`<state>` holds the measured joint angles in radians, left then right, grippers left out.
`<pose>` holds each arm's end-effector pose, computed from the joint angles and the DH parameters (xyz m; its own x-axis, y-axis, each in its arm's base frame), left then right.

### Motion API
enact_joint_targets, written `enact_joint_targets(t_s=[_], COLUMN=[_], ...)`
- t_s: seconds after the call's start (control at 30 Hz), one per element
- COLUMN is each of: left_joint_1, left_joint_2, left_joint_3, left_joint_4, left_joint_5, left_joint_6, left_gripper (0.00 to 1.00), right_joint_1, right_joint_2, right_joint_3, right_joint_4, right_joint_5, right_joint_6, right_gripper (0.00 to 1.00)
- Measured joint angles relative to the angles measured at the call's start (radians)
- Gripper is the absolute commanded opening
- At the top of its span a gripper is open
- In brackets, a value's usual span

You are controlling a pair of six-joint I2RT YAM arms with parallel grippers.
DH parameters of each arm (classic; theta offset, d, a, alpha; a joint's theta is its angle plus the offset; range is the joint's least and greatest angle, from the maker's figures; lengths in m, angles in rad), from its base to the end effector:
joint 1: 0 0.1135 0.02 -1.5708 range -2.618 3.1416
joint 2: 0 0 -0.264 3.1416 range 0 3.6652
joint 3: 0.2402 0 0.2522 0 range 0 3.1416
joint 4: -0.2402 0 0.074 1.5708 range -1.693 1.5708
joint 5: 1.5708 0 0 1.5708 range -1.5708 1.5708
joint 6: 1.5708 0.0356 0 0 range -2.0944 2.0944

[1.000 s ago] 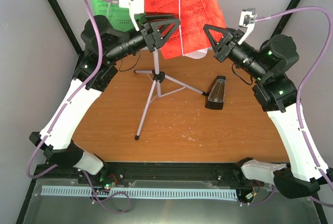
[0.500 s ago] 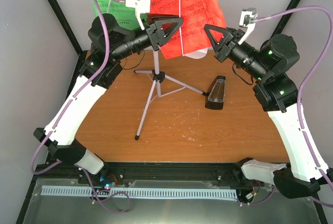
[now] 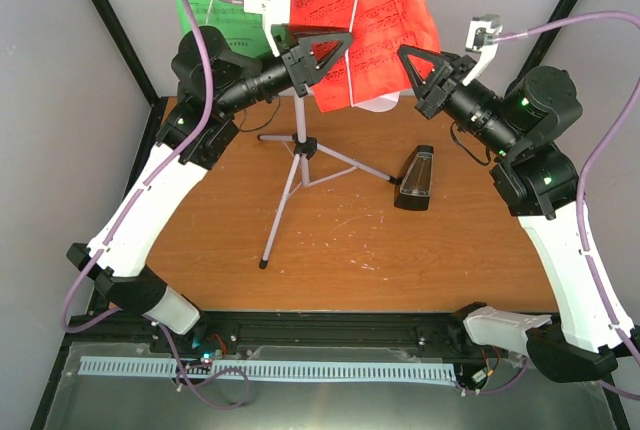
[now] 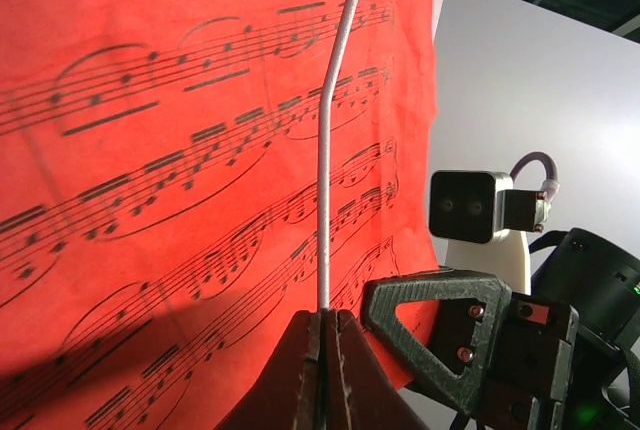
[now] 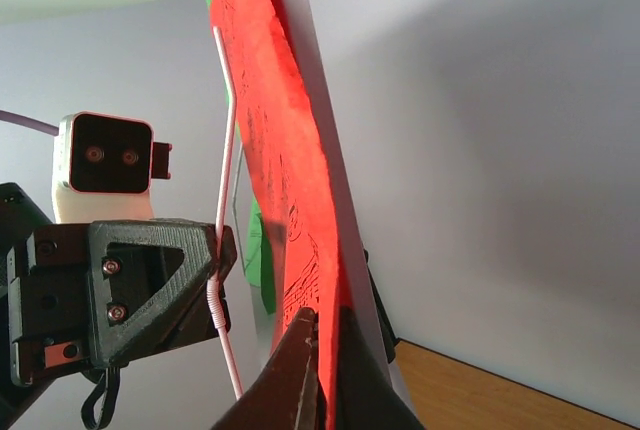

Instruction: Pack up the instrument practice props

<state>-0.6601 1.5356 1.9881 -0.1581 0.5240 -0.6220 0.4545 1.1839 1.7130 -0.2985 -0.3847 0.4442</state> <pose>0.2301 -0.2012 0.5688 -0.3434 -0.3720 -0.8623 0.8724 0.2135 -0.4396 0.1790 0.1023 0.5579 -0.1305 0.3796 -0.9159 -0.7521 0.5640 0.3409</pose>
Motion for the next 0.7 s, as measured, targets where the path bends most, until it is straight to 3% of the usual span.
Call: enact_joint_targets(t_s=[0.2,0.37,0.4,0.47,0.57,0.7], left_joint_1=[0.000,0.000,0.000,-0.001,-0.001,-0.001], left_joint_2=[-0.003,-0.010,-0.011,-0.011,-0.011,-0.015], left_joint_3=[-0.005,-0.016,-0.016,-0.016,-0.016,-0.016], left_joint_4=[0.005,0.009,0.009,0.009,0.011,0.010], left_joint_5=[-0.005,-0.013,-0.014,-0.015,-0.018,-0.020], left_joint_6=[0.001,0.002,0.002,0.002,0.010,0.028], left_gripper=[0.00,0.01,0.03,0.22,0.32,0.56], right_joint_1=[0.002,0.003,0.003,0.003,0.003,0.002], right_joint_2=[-0.075,-0.199,-0.220,-0.268,-0.343,-0.466], right_joint_3=[-0.069,-0.155,-0.160,-0.170,-0.191,-0.232], right_joint_4=[0.014,0.023,0.022,0.017,-0.010,-0.076], right_joint_5=[0.108,0.286,0.317,0.379,0.454,0.537], right_joint_6=[0.005,0.007,0.006,0.000,-0.009,-0.011], right_gripper=[0.03,0.03,0.03,0.03,0.03,0.03])
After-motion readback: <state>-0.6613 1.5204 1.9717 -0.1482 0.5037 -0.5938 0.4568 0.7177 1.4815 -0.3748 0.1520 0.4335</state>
